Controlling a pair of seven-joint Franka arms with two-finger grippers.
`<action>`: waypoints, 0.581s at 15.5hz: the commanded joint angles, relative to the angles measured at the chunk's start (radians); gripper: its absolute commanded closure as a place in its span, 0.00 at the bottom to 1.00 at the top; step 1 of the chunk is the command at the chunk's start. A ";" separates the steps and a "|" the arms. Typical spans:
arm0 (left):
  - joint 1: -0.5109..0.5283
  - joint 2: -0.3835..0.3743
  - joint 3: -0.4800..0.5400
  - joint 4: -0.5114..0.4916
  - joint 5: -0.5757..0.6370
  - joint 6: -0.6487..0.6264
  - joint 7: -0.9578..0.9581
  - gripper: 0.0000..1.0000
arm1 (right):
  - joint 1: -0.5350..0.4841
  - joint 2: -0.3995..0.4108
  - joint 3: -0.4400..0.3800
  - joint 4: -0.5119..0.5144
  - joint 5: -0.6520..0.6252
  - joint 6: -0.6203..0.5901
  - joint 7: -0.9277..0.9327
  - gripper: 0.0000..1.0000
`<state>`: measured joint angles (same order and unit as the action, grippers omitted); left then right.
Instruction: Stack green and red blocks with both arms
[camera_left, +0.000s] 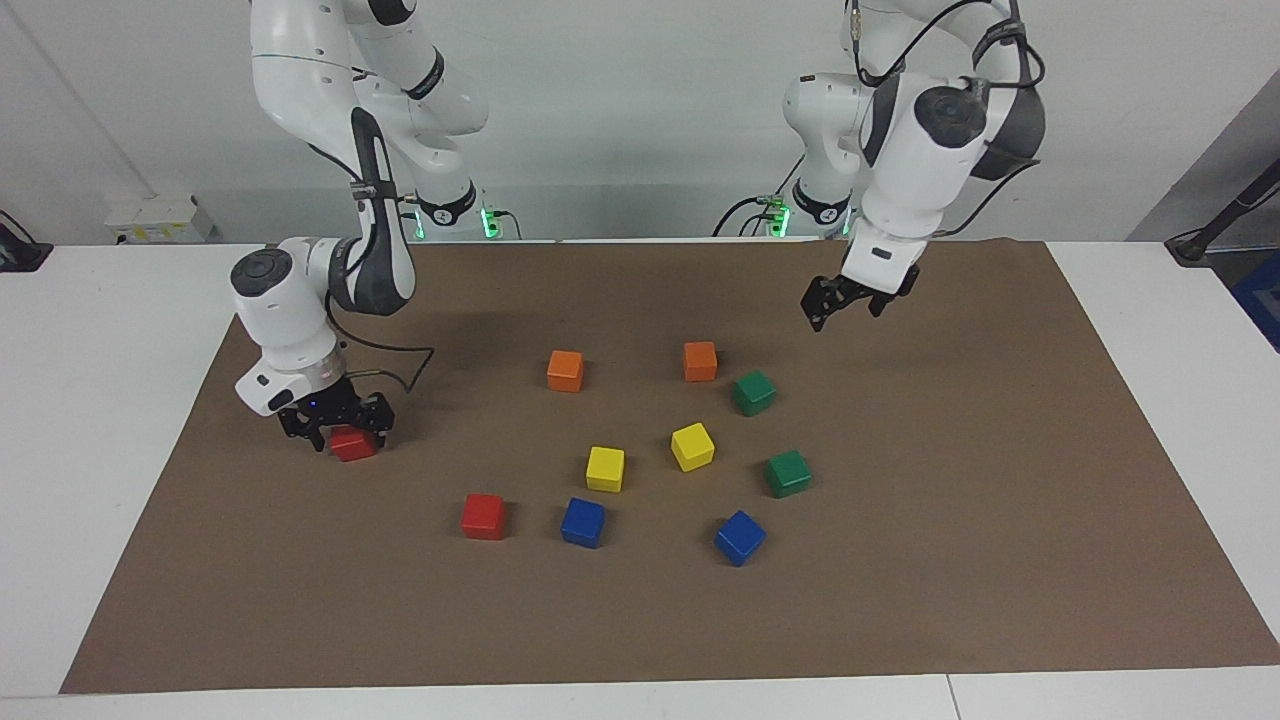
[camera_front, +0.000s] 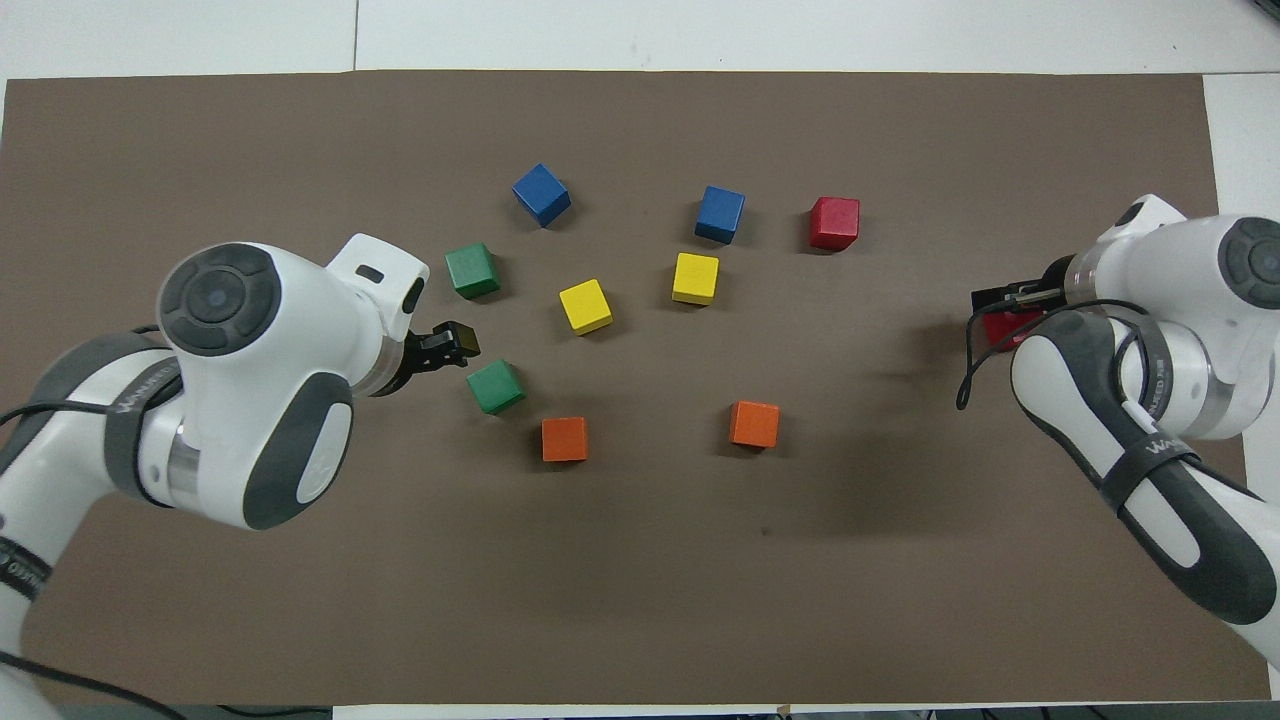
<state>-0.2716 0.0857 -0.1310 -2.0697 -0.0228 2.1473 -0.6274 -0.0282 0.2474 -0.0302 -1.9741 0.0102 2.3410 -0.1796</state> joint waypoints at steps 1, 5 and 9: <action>-0.018 0.066 0.016 0.005 -0.012 0.064 -0.029 0.00 | 0.051 0.073 0.003 0.208 -0.033 -0.147 0.099 0.00; -0.026 0.160 0.016 0.060 -0.022 0.094 -0.135 0.00 | 0.163 0.166 0.003 0.363 -0.039 -0.212 0.337 0.00; -0.041 0.195 0.016 0.086 -0.028 0.109 -0.192 0.00 | 0.221 0.306 0.004 0.523 -0.038 -0.256 0.486 0.00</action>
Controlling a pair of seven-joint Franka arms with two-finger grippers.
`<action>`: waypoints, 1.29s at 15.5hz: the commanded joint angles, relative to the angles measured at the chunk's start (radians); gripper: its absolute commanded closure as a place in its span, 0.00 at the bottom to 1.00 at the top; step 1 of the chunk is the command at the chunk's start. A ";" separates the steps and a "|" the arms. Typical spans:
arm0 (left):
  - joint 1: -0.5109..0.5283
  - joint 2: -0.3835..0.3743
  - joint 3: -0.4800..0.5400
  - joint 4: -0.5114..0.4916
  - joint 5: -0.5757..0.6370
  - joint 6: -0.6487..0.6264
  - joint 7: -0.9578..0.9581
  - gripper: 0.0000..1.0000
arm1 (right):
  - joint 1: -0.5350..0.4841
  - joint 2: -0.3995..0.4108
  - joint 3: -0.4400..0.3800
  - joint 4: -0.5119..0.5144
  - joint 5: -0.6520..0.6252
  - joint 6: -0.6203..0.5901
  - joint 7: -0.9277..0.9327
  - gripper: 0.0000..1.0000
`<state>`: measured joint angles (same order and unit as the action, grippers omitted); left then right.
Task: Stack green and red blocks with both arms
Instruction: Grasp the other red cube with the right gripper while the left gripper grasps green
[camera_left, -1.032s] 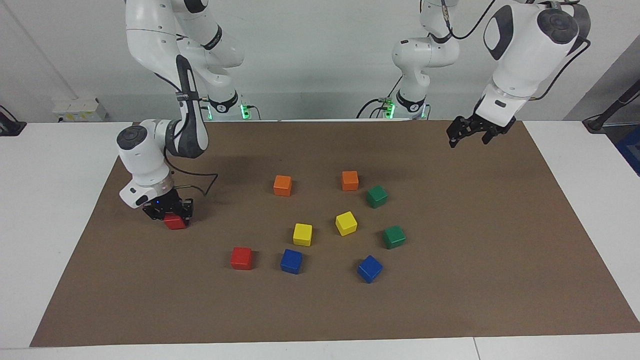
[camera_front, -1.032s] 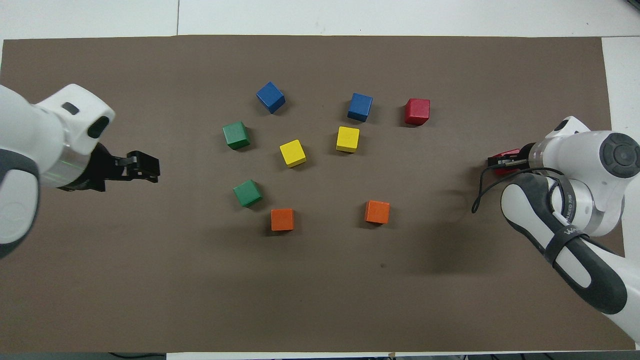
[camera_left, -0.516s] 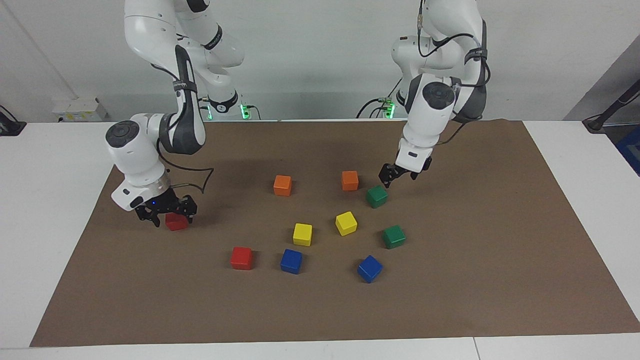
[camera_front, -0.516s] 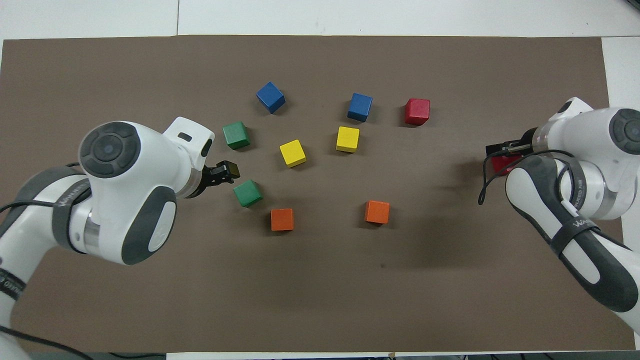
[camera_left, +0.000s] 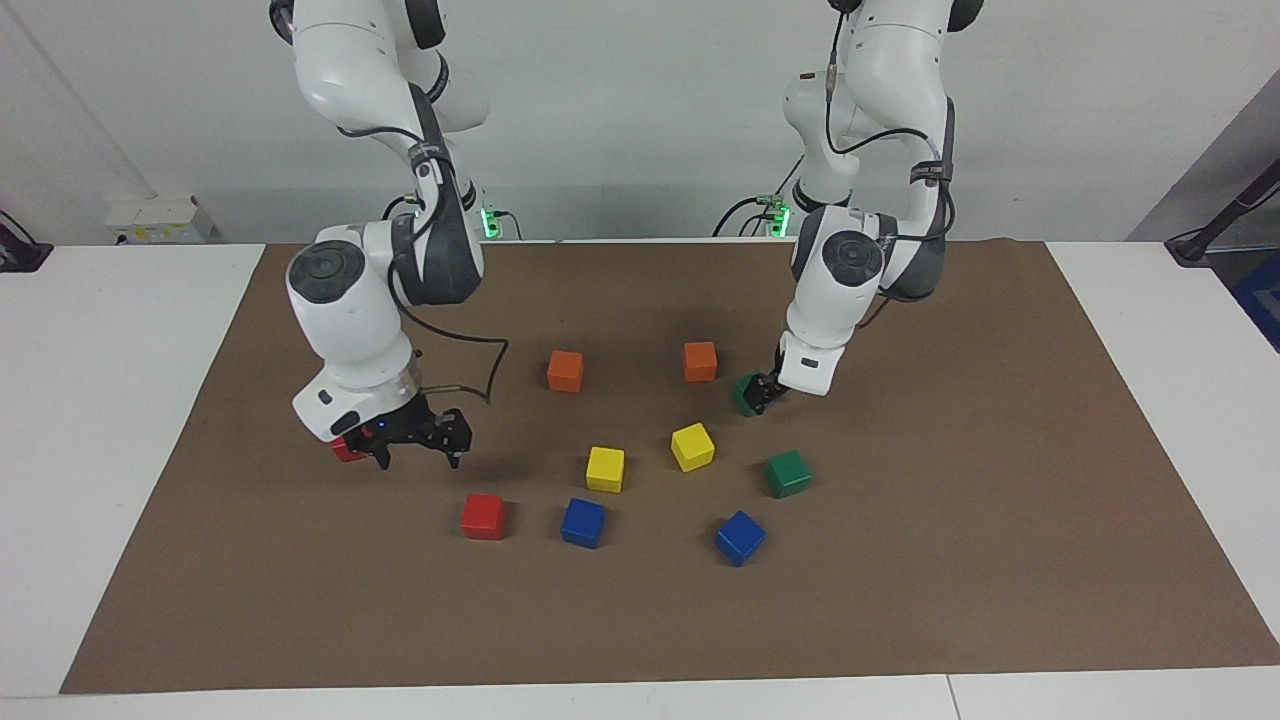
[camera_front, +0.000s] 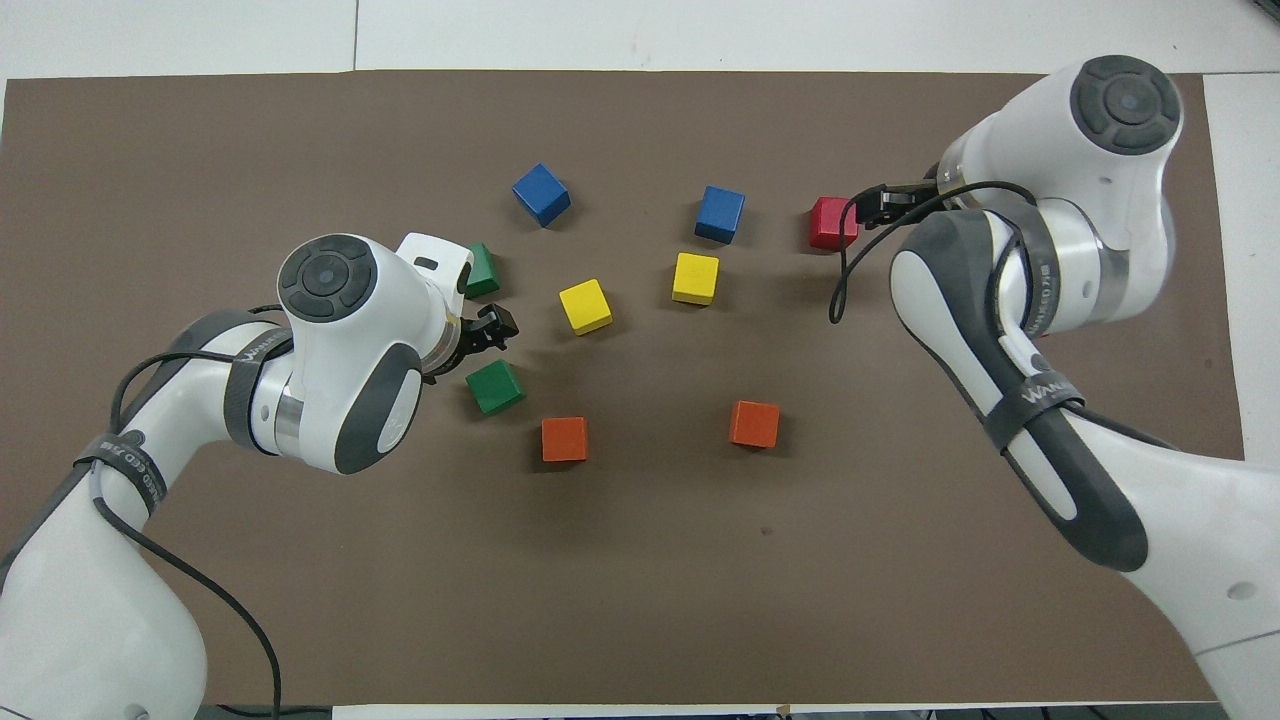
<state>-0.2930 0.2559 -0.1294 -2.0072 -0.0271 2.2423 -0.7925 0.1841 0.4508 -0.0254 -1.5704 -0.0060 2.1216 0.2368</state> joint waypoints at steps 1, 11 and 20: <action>-0.026 0.025 0.014 0.013 -0.024 0.034 -0.037 0.00 | 0.018 0.124 -0.001 0.137 -0.022 -0.031 0.096 0.00; -0.067 0.013 0.014 -0.060 -0.024 0.091 -0.114 0.00 | 0.038 0.200 0.002 0.130 -0.017 0.099 0.131 0.00; -0.078 0.002 0.019 -0.094 -0.014 0.087 -0.137 1.00 | 0.046 0.213 0.001 0.069 -0.017 0.161 0.131 1.00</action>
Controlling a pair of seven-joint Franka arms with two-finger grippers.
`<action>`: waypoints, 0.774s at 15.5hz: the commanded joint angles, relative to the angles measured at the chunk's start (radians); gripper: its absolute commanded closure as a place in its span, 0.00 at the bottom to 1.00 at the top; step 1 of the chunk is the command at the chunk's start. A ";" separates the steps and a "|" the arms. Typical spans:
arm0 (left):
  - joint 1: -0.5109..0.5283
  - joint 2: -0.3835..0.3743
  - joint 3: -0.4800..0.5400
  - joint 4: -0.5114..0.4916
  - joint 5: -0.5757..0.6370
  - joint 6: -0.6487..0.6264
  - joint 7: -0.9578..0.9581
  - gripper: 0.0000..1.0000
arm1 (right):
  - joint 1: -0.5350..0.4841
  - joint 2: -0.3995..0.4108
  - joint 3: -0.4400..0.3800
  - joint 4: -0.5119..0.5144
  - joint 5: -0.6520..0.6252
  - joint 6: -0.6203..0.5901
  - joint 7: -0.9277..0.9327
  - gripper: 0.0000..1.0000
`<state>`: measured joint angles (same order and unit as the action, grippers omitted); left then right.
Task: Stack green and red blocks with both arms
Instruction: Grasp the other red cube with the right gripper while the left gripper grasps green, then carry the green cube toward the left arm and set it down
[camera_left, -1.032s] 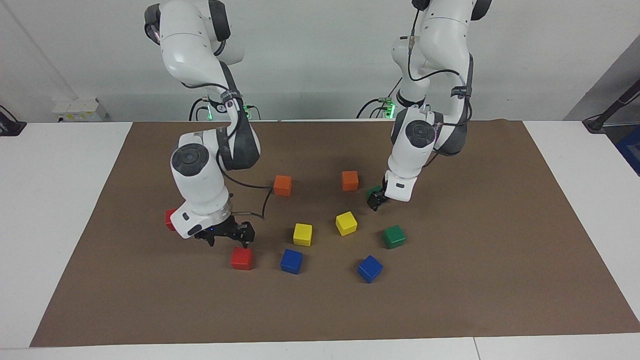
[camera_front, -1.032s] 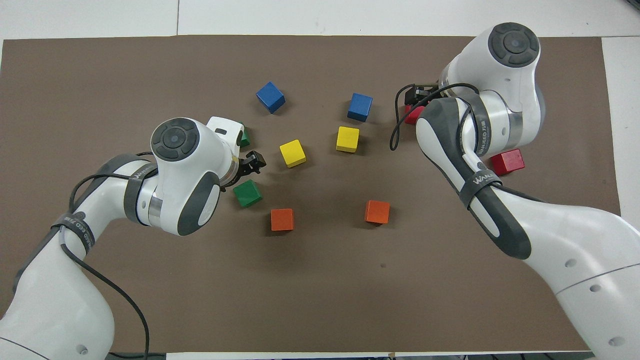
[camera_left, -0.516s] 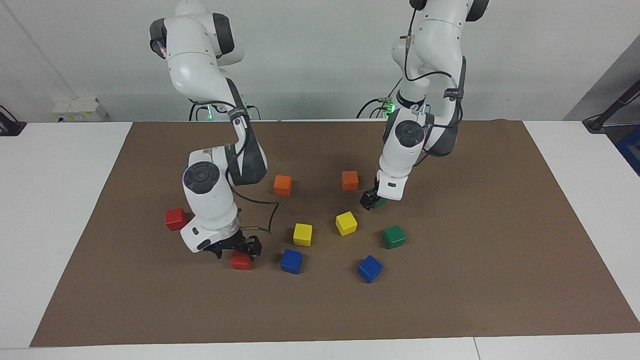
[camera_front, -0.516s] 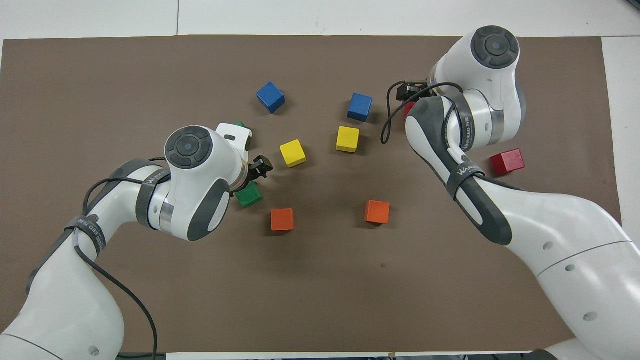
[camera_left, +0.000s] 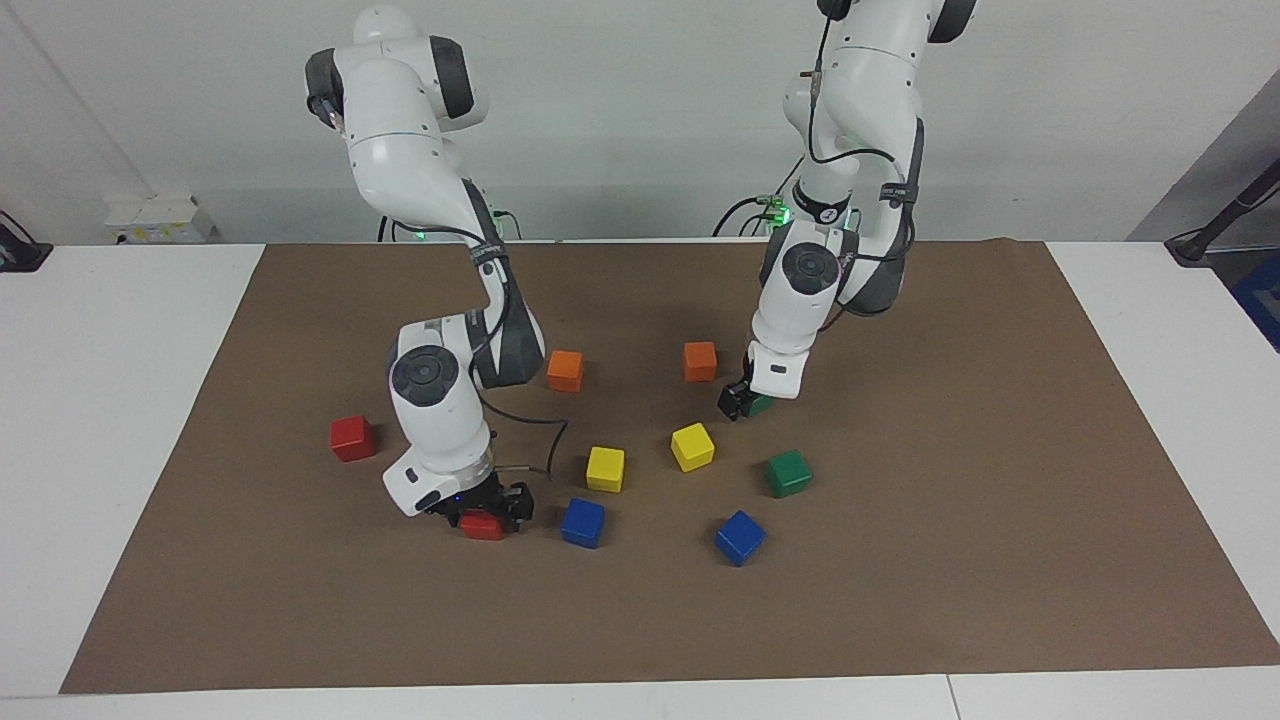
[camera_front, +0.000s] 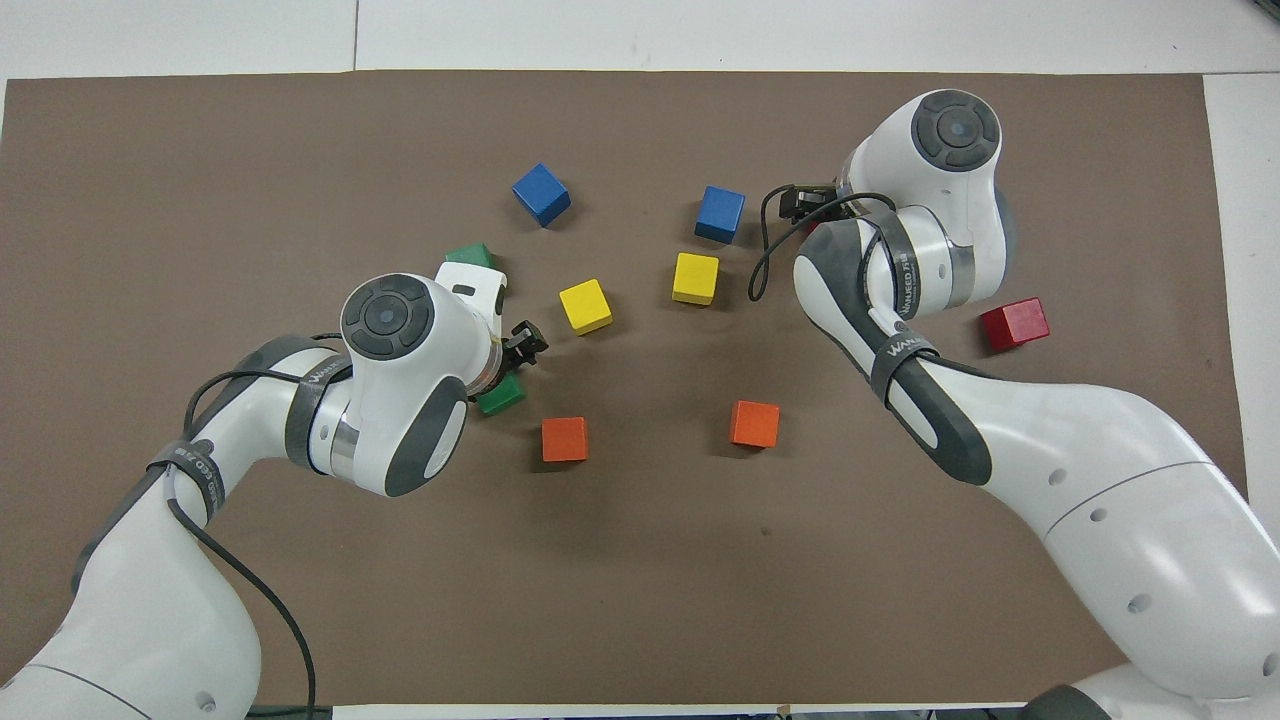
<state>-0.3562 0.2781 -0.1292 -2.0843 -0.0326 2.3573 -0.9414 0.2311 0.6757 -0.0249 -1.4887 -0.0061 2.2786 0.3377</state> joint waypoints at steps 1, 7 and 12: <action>-0.007 -0.034 0.020 -0.016 -0.004 -0.068 0.091 1.00 | 0.004 -0.011 -0.001 -0.012 -0.017 0.004 0.030 1.00; 0.232 -0.125 0.023 0.045 -0.006 -0.311 0.603 1.00 | -0.018 -0.050 -0.001 0.001 -0.026 -0.088 0.006 1.00; 0.413 -0.111 0.023 0.043 -0.006 -0.256 1.034 1.00 | -0.127 -0.315 -0.001 -0.279 -0.025 -0.134 -0.316 1.00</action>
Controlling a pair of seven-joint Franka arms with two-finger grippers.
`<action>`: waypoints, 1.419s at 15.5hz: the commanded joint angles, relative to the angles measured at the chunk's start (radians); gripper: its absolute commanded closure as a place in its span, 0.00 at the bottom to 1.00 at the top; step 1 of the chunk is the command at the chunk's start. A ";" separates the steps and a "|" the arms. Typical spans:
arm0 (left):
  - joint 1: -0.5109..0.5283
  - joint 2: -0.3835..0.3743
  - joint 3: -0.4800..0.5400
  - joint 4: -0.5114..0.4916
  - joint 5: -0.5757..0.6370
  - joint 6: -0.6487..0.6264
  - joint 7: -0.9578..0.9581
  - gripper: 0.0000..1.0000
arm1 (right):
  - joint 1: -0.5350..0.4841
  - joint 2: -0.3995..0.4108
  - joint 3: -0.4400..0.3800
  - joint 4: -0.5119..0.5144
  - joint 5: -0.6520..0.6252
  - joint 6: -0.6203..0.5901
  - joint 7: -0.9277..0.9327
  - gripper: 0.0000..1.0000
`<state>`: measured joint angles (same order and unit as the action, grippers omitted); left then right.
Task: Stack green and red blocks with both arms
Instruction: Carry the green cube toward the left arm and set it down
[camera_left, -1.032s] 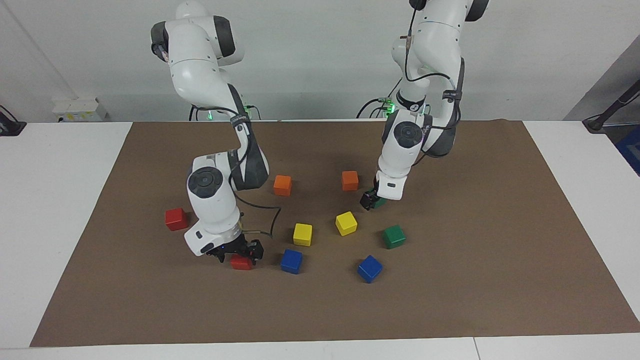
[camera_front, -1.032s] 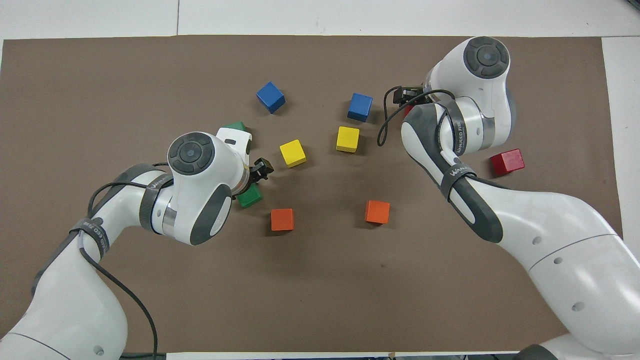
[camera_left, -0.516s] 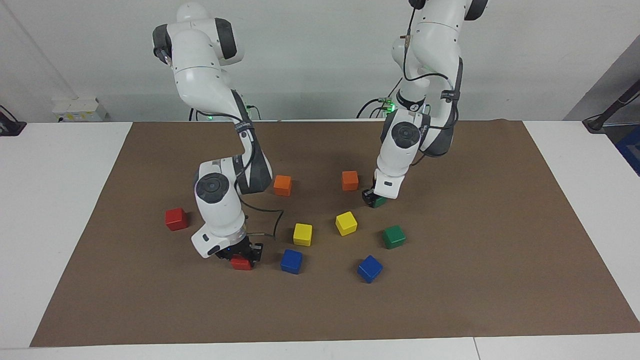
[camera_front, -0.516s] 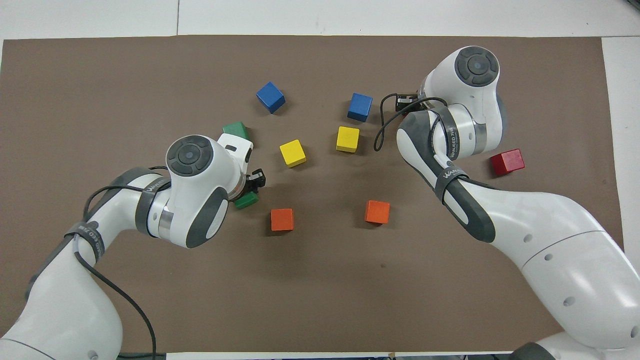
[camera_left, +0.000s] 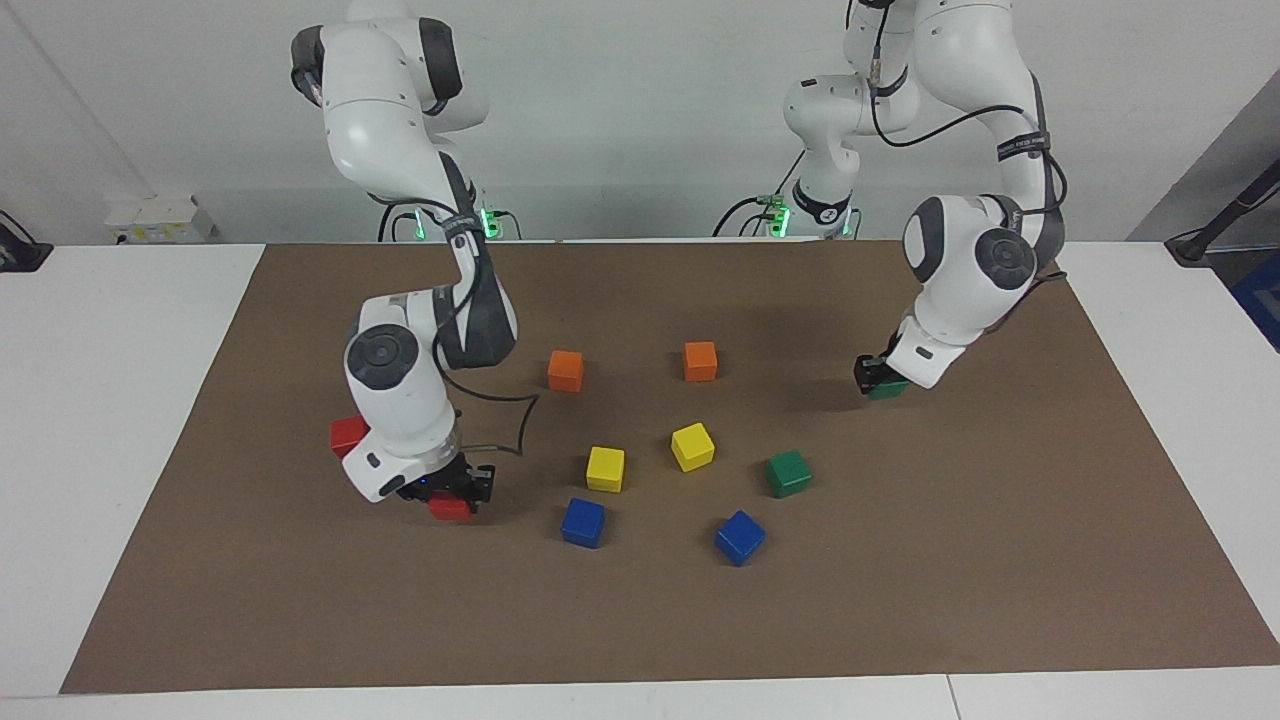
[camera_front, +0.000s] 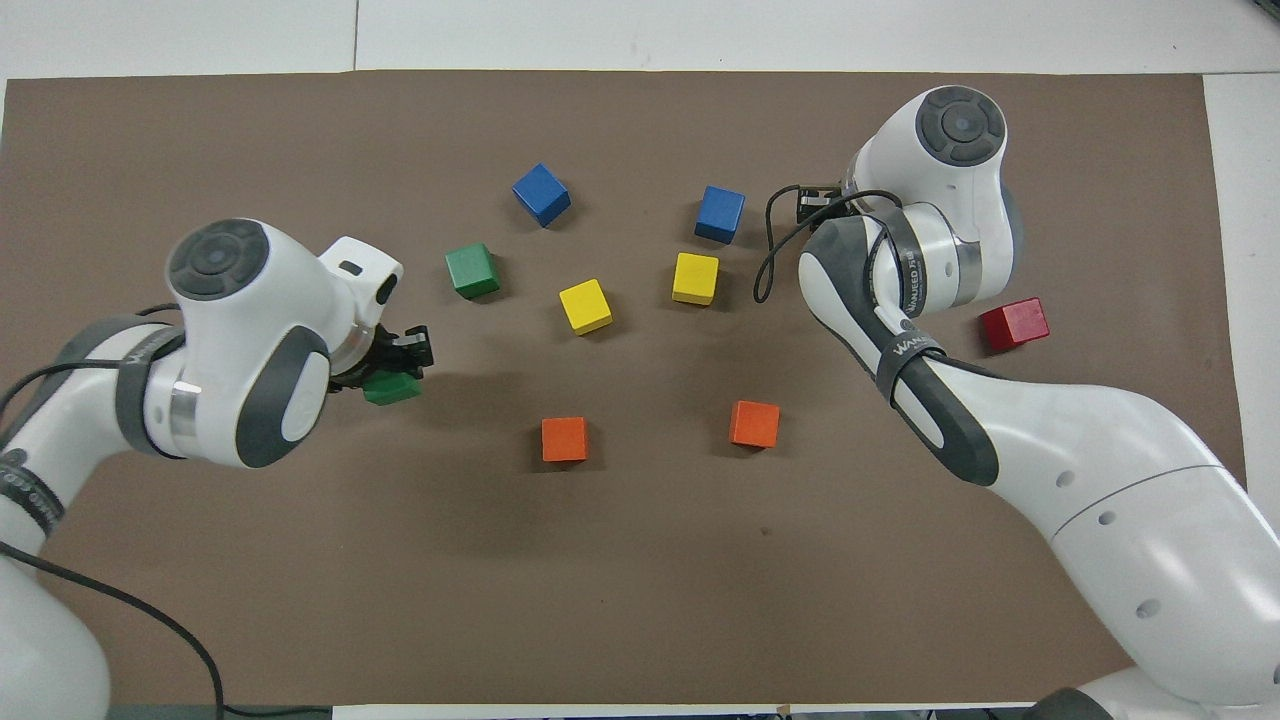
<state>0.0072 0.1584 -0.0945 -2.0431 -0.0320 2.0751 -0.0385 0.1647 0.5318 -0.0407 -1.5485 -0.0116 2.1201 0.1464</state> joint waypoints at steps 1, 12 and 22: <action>0.068 0.019 -0.010 -0.003 -0.006 0.045 0.181 1.00 | -0.085 -0.220 0.015 -0.287 -0.019 0.056 -0.184 1.00; 0.112 0.089 -0.010 -0.023 0.024 0.132 0.244 1.00 | -0.250 -0.372 0.018 -0.568 -0.001 0.258 -0.482 1.00; 0.114 0.081 -0.008 -0.057 0.024 0.137 0.232 0.45 | -0.252 -0.372 0.018 -0.573 0.032 0.278 -0.484 1.00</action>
<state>0.1112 0.2543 -0.0958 -2.0707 -0.0214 2.1865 0.1944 -0.0692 0.1894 -0.0367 -2.0897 -0.0038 2.3778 -0.3113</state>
